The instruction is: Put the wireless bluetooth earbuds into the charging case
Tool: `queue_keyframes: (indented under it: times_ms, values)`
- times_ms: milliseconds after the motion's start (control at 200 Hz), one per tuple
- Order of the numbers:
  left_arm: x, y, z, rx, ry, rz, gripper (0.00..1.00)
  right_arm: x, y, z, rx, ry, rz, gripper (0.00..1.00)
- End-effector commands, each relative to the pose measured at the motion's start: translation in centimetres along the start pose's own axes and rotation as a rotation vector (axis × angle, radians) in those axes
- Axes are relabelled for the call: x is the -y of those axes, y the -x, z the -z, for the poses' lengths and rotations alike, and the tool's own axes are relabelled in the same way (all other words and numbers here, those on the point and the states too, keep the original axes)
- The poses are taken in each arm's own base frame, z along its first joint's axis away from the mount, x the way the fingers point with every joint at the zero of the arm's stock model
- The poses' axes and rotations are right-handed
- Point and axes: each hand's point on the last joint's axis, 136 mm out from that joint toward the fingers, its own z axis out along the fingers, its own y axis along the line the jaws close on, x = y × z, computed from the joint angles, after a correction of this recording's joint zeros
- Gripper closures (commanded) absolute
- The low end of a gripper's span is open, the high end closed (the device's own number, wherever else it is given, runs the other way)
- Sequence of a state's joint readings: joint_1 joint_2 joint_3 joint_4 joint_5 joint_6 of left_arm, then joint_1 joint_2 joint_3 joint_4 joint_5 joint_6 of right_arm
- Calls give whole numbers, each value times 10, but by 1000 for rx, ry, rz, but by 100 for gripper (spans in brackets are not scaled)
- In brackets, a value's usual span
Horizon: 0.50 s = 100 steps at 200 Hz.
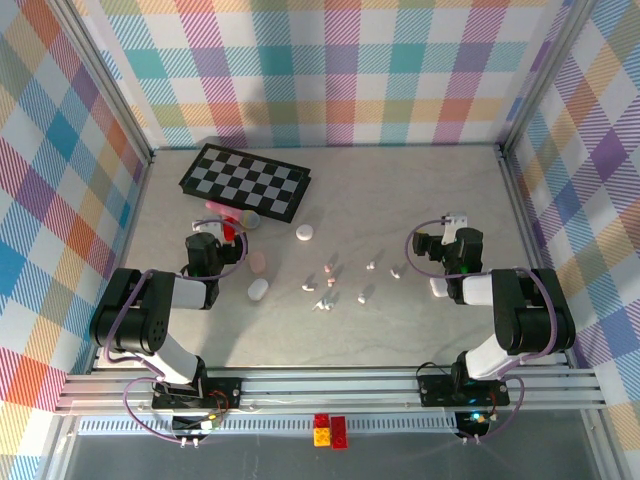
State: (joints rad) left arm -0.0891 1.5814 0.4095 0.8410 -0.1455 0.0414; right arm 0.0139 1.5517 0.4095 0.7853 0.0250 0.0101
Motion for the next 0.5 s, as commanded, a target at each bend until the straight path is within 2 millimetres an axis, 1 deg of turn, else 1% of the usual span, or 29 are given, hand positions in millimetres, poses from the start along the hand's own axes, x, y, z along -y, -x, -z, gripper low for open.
queue_keyframes:
  times_ms: [0,165,200,215,285,335,405,495]
  values:
    - [-3,10,2,32,10,16,0,0,20,5,65,4,-4,1]
    - [2,31,15,35,50,-29,0,-4,37,22,67,10,9,1]
    - [5,37,20,40,53,-45,0,-5,43,27,76,16,12,1]
    - [7,38,22,38,55,-51,0,-6,40,28,58,17,11,1]
    - [12,48,33,34,71,-63,0,-8,47,39,55,21,5,1]
    - [19,55,41,27,58,-59,0,-9,53,47,54,23,-8,1]
    - [33,62,54,5,27,-50,0,-16,58,59,45,58,-31,1]
    - [53,63,72,-35,-30,-49,0,-30,61,73,36,99,-41,1]
